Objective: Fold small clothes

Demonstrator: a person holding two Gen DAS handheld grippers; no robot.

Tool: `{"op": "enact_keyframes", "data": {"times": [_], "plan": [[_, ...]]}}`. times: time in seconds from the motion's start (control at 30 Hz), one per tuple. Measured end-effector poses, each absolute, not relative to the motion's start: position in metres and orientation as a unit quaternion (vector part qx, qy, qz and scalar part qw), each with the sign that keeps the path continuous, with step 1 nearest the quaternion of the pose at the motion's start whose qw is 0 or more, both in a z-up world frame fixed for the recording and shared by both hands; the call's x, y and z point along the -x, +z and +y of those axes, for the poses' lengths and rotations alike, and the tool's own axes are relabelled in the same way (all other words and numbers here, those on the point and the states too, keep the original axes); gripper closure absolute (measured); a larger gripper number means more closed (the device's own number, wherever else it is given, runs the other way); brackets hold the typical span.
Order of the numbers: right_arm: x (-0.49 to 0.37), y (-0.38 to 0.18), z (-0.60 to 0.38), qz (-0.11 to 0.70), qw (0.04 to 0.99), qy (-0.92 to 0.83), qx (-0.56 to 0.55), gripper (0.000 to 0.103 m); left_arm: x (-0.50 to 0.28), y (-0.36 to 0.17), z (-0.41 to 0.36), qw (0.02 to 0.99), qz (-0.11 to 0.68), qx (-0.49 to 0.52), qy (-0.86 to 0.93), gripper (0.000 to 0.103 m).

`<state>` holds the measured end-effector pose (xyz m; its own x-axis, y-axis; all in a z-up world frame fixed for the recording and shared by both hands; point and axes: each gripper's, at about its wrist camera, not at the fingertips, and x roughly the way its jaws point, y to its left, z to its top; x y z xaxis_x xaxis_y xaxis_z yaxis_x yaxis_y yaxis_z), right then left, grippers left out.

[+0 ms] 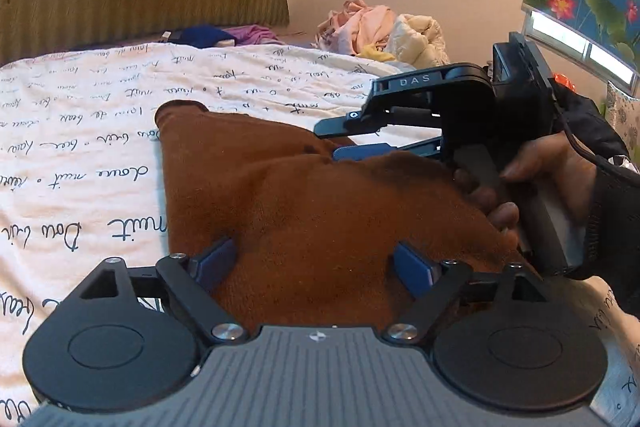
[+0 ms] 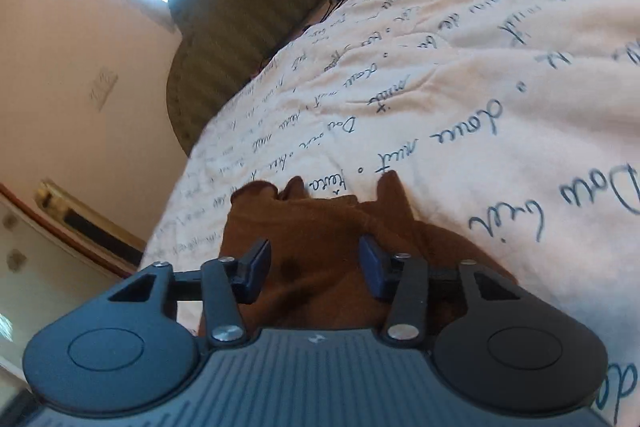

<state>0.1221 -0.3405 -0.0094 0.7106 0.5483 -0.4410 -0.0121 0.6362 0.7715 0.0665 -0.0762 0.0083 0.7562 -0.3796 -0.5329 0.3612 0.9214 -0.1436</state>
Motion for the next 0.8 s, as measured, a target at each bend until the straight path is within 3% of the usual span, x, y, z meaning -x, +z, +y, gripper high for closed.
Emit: {"op": "enact_keyframes", "data": {"times": [0.1, 0.17, 0.23, 0.27, 0.43, 0.5, 0.53, 0.57, 0.6, 0.67, 0.8], "plan": [[-0.113, 0.001, -0.351, 0.341, 0.839, 0.142, -0.4, 0.067, -0.067, 0.031, -0.055, 0.933, 0.277, 0.084, -0.214, 0.024], [-0.098, 0.017, -0.365, 0.324, 0.845, 0.133, -0.403, 0.062, -0.066, 0.047, -0.031, 0.932, 0.255, 0.133, -0.222, 0.014], [-0.082, 0.029, -0.382, 0.309, 0.858, 0.116, -0.394, 0.036, -0.08, 0.051, -0.009, 0.931, 0.254, 0.165, -0.201, 0.009], [-0.077, 0.031, -0.388, 0.31, 0.864, 0.105, -0.383, 0.033, -0.092, 0.048, 0.0, 0.927, 0.27, 0.182, -0.185, 0.01], [-0.077, 0.014, -0.388, 0.371, 0.838, 0.117, -0.382, 0.033, -0.156, 0.011, 0.028, 0.863, 0.386, 0.294, -0.141, 0.031], [-0.08, 0.009, -0.371, 0.386, 0.834, 0.136, -0.37, 0.033, -0.17, 0.003, 0.022, 0.846, 0.405, 0.307, -0.164, 0.033], [-0.083, 0.007, -0.364, 0.391, 0.833, 0.142, -0.364, 0.033, -0.177, 0.002, 0.018, 0.843, 0.409, 0.303, -0.175, 0.039], [-0.086, 0.004, -0.359, 0.396, 0.832, 0.142, -0.361, 0.033, -0.18, 0.0, 0.014, 0.839, 0.417, 0.298, -0.181, 0.063], [-0.088, 0.002, -0.355, 0.399, 0.831, 0.144, -0.361, 0.035, -0.186, -0.002, 0.01, 0.837, 0.426, 0.292, -0.177, 0.077], [-0.091, 0.001, -0.349, 0.397, 0.832, 0.15, -0.356, 0.07, -0.191, 0.002, 0.01, 0.847, 0.422, 0.277, -0.165, 0.084], [-0.085, 0.016, -0.339, 0.373, 0.841, 0.157, -0.359, 0.073, -0.182, 0.033, 0.014, 0.878, 0.383, 0.232, -0.17, 0.087]]}}
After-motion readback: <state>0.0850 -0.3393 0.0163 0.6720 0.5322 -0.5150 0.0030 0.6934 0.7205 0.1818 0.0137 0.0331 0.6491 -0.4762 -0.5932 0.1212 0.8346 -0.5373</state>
